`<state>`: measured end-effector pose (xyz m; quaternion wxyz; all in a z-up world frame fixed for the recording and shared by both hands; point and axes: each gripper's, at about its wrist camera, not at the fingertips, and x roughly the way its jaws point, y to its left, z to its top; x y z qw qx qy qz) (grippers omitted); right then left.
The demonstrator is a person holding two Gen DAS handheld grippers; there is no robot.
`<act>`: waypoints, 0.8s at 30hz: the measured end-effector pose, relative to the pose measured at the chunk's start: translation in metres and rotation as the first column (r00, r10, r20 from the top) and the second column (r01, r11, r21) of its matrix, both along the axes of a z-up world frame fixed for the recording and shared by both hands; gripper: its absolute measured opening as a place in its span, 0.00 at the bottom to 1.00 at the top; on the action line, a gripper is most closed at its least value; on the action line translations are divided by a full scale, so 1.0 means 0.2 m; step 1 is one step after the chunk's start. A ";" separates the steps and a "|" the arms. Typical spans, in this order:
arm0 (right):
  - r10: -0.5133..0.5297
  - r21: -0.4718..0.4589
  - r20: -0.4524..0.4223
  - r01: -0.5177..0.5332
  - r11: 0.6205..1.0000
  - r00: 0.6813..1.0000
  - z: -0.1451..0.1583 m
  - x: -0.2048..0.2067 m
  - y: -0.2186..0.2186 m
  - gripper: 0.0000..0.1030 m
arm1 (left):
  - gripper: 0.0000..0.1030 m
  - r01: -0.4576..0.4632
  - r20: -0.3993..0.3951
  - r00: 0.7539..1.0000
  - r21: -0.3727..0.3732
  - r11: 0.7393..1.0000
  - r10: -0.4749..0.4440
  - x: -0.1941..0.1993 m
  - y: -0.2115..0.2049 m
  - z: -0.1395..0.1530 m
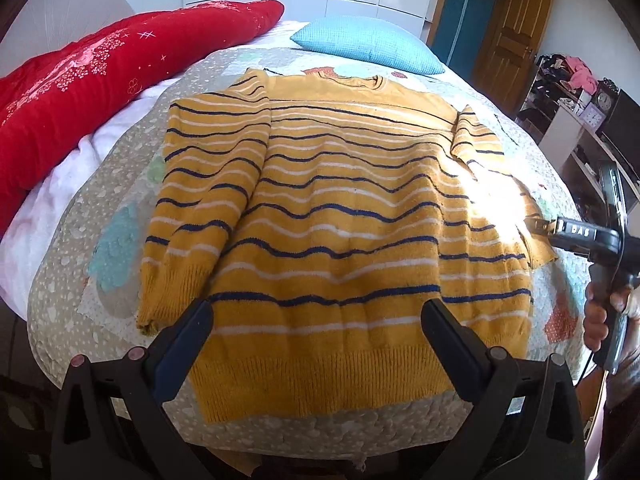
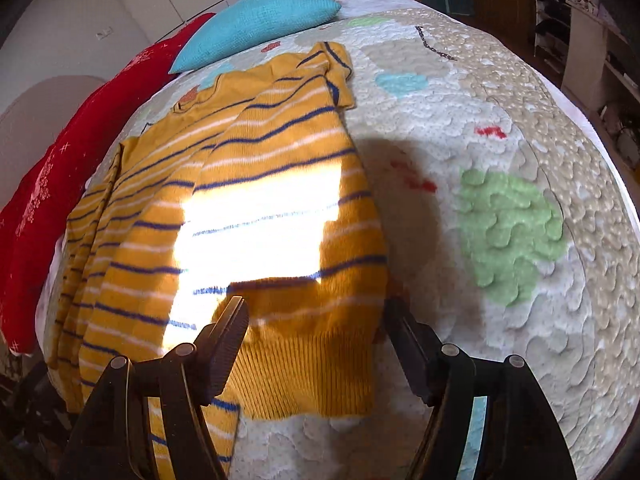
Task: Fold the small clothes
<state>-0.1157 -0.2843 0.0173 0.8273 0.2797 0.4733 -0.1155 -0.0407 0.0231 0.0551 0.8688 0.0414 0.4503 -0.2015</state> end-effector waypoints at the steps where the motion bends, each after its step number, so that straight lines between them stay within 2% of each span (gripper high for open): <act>1: 0.000 -0.040 0.007 0.000 0.999 1.000 0.00 -0.02 0.04 0.73 | 1.00 0.005 0.005 1.000 0.001 1.000 -0.005 -0.01 -0.01 0.01; 2: 0.003 -0.074 0.012 -0.002 0.997 1.000 0.00 -0.04 0.08 0.73 | 1.00 0.006 0.009 1.000 0.002 1.000 -0.006 -0.01 -0.01 0.02; 3: 0.004 -0.097 0.013 -0.003 0.995 1.000 0.00 -0.05 0.11 0.64 | 1.00 0.002 0.015 1.000 0.001 1.000 -0.002 -0.01 0.00 0.03; 4: 0.004 -0.101 0.018 -0.003 0.995 1.000 0.01 -0.06 0.13 0.40 | 1.00 -0.003 0.020 1.000 -0.001 1.000 0.003 0.00 0.01 0.04; 6: 0.014 -0.049 0.041 -0.012 0.999 0.999 0.02 -0.08 0.13 0.11 | 1.00 -0.020 0.030 0.999 -0.003 1.000 0.021 0.01 0.03 0.06; 8: -0.010 0.016 0.082 0.009 1.000 0.997 0.04 -0.12 0.11 0.10 | 1.00 -0.047 0.038 0.998 -0.006 0.999 0.047 0.02 0.08 0.08; 11: -0.090 0.014 0.105 0.089 0.996 0.990 0.08 -0.20 0.02 0.10 | 1.00 -0.098 0.045 0.994 -0.019 0.995 0.099 0.07 0.18 0.10; 14: -0.221 -0.035 0.066 0.223 0.974 0.973 0.09 -0.31 -0.13 0.09 | 1.00 -0.182 0.031 0.982 -0.039 0.982 0.184 0.14 0.34 0.09; 17: -0.351 -0.134 -0.005 0.348 0.928 0.936 0.07 -0.43 -0.27 0.10 | 1.00 -0.278 0.011 0.960 -0.045 0.960 0.278 0.22 0.51 0.06; 20: -0.405 -0.128 -0.011 0.400 0.907 0.914 0.07 -0.53 -0.32 0.13 | 1.00 -0.340 0.033 0.940 -0.023 0.940 0.341 0.28 0.64 0.01; 22: -0.422 -0.125 -0.004 0.418 0.900 0.907 0.08 -0.57 -0.30 0.20 | 1.00 -0.345 0.033 0.938 0.003 0.938 0.345 0.31 0.67 -0.04; 24: -0.422 -0.132 0.001 0.418 0.899 0.907 0.09 -0.58 -0.26 0.28 | 1.00 -0.319 -0.004 0.948 0.000 0.948 0.319 0.34 0.67 -0.10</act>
